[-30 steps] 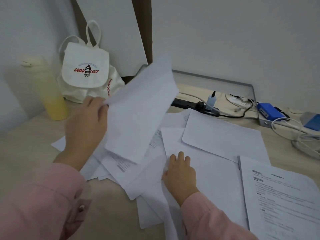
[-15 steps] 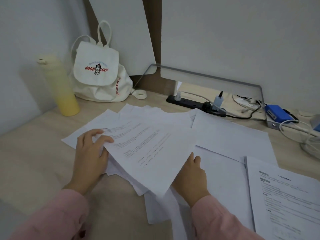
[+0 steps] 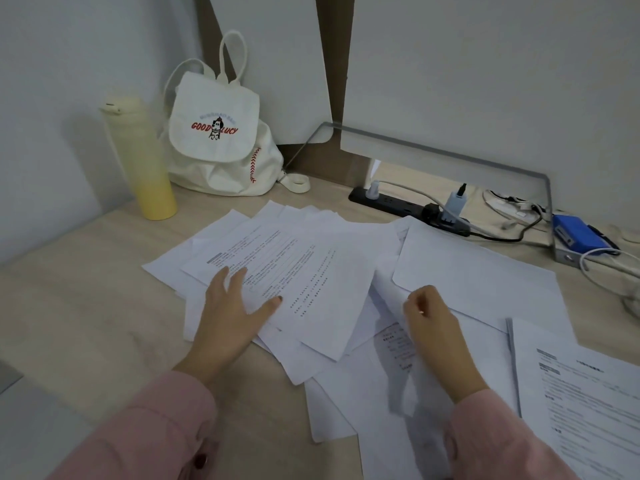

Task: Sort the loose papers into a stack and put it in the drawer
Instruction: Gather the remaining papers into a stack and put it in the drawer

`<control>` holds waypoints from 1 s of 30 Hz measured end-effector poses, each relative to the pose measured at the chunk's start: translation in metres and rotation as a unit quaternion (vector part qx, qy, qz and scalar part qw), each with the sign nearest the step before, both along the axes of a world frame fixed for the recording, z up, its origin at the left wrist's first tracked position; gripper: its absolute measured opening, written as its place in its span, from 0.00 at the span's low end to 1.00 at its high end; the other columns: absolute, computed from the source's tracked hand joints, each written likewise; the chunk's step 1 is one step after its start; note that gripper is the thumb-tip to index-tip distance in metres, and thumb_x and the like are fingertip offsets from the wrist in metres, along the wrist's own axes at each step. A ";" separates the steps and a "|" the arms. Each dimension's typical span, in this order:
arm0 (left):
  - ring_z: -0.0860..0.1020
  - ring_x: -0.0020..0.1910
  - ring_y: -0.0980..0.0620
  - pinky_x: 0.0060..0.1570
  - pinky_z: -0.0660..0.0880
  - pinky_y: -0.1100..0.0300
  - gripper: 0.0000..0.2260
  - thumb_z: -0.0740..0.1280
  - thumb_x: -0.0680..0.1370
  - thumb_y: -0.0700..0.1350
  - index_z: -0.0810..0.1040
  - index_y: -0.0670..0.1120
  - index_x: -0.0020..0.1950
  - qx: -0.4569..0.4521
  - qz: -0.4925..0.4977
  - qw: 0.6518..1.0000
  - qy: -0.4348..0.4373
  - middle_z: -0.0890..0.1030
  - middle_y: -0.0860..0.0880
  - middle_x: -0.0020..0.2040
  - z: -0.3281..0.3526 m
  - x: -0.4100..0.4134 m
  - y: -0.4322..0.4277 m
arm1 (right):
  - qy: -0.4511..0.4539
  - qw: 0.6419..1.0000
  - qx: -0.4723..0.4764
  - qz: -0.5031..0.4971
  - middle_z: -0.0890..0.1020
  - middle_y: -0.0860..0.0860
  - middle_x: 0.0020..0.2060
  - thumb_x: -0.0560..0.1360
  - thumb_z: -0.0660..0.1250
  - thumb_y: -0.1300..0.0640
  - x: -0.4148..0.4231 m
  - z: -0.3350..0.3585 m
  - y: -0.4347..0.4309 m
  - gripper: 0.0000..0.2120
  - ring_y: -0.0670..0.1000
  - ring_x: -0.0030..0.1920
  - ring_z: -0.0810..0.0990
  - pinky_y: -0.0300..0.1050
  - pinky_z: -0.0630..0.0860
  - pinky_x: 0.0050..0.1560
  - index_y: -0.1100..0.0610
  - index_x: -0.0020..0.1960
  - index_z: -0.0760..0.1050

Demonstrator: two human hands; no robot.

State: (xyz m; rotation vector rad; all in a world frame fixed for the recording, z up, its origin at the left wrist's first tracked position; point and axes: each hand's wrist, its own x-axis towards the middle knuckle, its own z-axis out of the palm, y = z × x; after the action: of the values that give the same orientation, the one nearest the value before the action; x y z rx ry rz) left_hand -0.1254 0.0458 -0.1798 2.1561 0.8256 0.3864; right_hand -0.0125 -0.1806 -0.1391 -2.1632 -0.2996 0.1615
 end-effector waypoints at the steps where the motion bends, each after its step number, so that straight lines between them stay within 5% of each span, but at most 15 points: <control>1: 0.47 0.77 0.51 0.74 0.51 0.51 0.39 0.66 0.72 0.61 0.53 0.50 0.76 0.023 -0.043 0.998 0.040 0.48 0.50 0.78 -0.001 0.001 -0.003 | 0.028 0.997 0.070 -0.013 0.71 0.52 0.35 0.78 0.57 0.60 0.001 0.007 -0.002 0.06 0.49 0.33 0.67 0.42 0.63 0.33 0.57 0.42 0.67; 5: 0.42 0.76 0.55 0.75 0.45 0.54 0.53 0.49 0.58 0.80 0.46 0.55 0.77 0.062 -0.189 0.975 0.096 0.42 0.56 0.78 0.008 0.007 -0.030 | 0.177 0.926 0.330 -0.041 0.76 0.54 0.39 0.77 0.60 0.59 0.003 0.041 -0.008 0.07 0.53 0.39 0.74 0.44 0.70 0.38 0.55 0.41 0.72; 8: 0.40 0.76 0.55 0.73 0.40 0.56 0.59 0.41 0.49 0.82 0.41 0.56 0.76 0.102 -0.224 0.961 0.123 0.40 0.56 0.77 0.014 0.014 -0.050 | 0.281 0.854 0.439 -0.006 0.84 0.56 0.45 0.77 0.60 0.54 0.006 0.059 -0.022 0.12 0.55 0.41 0.83 0.46 0.80 0.39 0.58 0.48 0.80; 11: 0.38 0.76 0.53 0.74 0.38 0.54 0.57 0.45 0.53 0.81 0.38 0.53 0.76 0.145 -0.248 0.944 0.160 0.38 0.53 0.77 0.015 0.023 -0.063 | 0.301 0.828 0.474 0.010 0.86 0.54 0.44 0.77 0.59 0.50 0.012 0.063 -0.041 0.17 0.53 0.39 0.86 0.46 0.82 0.34 0.55 0.44 0.85; 13: 0.38 0.77 0.51 0.75 0.38 0.53 0.50 0.51 0.64 0.76 0.38 0.51 0.76 0.202 -0.259 0.924 0.199 0.38 0.49 0.78 0.008 0.028 -0.065 | 0.299 0.824 0.481 -0.004 0.86 0.53 0.46 0.76 0.60 0.48 0.014 0.058 -0.051 0.16 0.53 0.42 0.86 0.48 0.82 0.37 0.54 0.49 0.84; 16: 0.47 0.78 0.48 0.75 0.46 0.53 0.31 0.52 0.79 0.57 0.45 0.47 0.77 0.238 -0.245 0.920 0.193 0.46 0.45 0.79 -0.001 0.028 -0.062 | 0.295 0.839 0.454 -0.056 0.86 0.53 0.43 0.76 0.62 0.49 0.022 0.043 -0.062 0.14 0.52 0.38 0.85 0.46 0.82 0.37 0.53 0.46 0.85; 19: 0.69 0.70 0.47 0.66 0.67 0.57 0.24 0.49 0.77 0.49 0.67 0.44 0.71 0.267 -0.210 0.939 0.051 0.66 0.43 0.73 -0.003 0.026 -0.060 | 0.297 0.868 0.382 -0.112 0.84 0.51 0.27 0.77 0.61 0.55 0.030 0.027 -0.072 0.17 0.48 0.25 0.82 0.36 0.77 0.25 0.57 0.36 0.84; 22: 0.68 0.69 0.55 0.63 0.63 0.66 0.20 0.50 0.80 0.45 0.68 0.49 0.70 0.188 -0.193 0.962 0.044 0.69 0.54 0.71 0.003 0.013 -0.048 | 0.298 0.903 0.293 -0.103 0.85 0.54 0.38 0.76 0.59 0.63 0.029 0.015 -0.076 0.10 0.52 0.34 0.83 0.43 0.79 0.36 0.60 0.51 0.79; 25: 0.76 0.59 0.56 0.62 0.67 0.60 0.23 0.49 0.72 0.51 0.81 0.51 0.53 0.155 -0.176 0.972 -0.033 0.80 0.57 0.55 0.009 -0.001 -0.030 | 0.223 0.936 0.249 -0.107 0.83 0.57 0.45 0.75 0.59 0.68 0.029 0.014 -0.076 0.13 0.56 0.39 0.82 0.49 0.79 0.44 0.61 0.56 0.77; 27: 0.70 0.63 0.61 0.71 0.55 0.52 0.17 0.54 0.70 0.49 0.80 0.65 0.40 0.153 -0.164 0.973 -0.051 0.75 0.64 0.53 0.007 -0.012 -0.015 | 0.152 0.945 0.265 -0.120 0.82 0.56 0.43 0.76 0.60 0.66 0.029 0.028 -0.075 0.12 0.56 0.42 0.81 0.52 0.77 0.49 0.56 0.54 0.77; 30: 0.51 0.70 0.63 0.72 0.41 0.51 0.19 0.57 0.68 0.50 0.73 0.78 0.37 0.101 -0.166 0.981 -0.021 0.65 0.69 0.61 0.003 -0.032 -0.004 | 0.080 0.946 0.311 -0.047 0.84 0.51 0.42 0.77 0.61 0.62 0.024 0.058 -0.066 0.13 0.54 0.44 0.82 0.52 0.78 0.50 0.46 0.48 0.78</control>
State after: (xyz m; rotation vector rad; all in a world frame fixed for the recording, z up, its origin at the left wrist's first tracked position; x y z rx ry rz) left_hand -0.1574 0.0417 -0.1764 2.4135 0.4023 0.3539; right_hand 0.0111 -0.2465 -0.0811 -1.5236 -0.1274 0.1604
